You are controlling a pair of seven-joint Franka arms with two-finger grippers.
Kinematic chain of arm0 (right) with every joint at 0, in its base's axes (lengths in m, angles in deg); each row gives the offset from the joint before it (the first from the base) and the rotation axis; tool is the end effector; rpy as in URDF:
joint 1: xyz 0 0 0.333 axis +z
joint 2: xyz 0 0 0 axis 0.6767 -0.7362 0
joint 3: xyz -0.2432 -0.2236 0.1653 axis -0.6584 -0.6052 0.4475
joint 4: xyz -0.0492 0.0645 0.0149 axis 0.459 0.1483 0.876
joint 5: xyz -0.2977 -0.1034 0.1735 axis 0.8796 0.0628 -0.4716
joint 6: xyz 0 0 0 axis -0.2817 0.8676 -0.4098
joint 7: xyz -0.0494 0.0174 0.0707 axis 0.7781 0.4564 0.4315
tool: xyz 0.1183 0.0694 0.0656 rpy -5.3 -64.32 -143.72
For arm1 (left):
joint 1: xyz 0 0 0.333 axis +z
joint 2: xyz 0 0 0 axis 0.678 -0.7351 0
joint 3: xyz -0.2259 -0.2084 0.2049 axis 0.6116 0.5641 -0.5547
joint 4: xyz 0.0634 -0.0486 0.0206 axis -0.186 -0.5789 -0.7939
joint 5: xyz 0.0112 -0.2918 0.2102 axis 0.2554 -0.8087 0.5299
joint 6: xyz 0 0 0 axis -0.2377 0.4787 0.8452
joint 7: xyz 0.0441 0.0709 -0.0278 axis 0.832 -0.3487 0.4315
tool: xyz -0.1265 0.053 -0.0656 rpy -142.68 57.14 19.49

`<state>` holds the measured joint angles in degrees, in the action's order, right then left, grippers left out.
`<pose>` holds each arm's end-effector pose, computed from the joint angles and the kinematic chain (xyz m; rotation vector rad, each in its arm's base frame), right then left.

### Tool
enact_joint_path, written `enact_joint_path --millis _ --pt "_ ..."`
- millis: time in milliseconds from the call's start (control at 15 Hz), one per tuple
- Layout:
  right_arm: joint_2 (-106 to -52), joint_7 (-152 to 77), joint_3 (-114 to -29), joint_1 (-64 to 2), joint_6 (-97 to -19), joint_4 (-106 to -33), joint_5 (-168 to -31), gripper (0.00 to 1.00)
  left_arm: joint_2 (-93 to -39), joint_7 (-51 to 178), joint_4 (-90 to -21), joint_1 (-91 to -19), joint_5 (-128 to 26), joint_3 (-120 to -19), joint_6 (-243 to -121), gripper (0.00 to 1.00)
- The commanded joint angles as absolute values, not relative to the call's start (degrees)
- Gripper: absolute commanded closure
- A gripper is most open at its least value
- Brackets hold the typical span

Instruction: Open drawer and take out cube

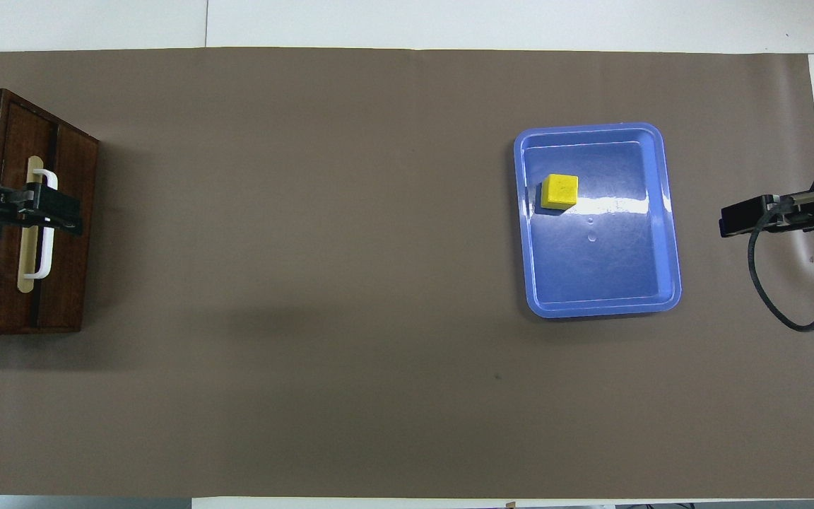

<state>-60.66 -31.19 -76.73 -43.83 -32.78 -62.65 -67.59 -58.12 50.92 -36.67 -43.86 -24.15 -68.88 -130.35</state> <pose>0.5027 0.0004 0.6092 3.1164 0.0570 -0.0506 0.5188 -0.0404 0.6100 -3.1131 0.0568 0.1440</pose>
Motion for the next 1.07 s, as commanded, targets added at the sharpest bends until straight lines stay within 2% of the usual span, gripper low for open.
enact_joint_path --millis 0,1000 --pt "-59.73 -30.36 -76.09 -44.87 -30.64 -63.29 -69.36 0.00 -57.19 50.17 -37.40 -43.83 -25.06 -68.97 -130.26 0.00" --pt "-59.46 -31.50 -76.53 -44.79 -31.43 -63.47 -68.92 0.00 -57.10 50.08 -37.58 -43.83 -25.41 -68.97 -131.05 0.00"
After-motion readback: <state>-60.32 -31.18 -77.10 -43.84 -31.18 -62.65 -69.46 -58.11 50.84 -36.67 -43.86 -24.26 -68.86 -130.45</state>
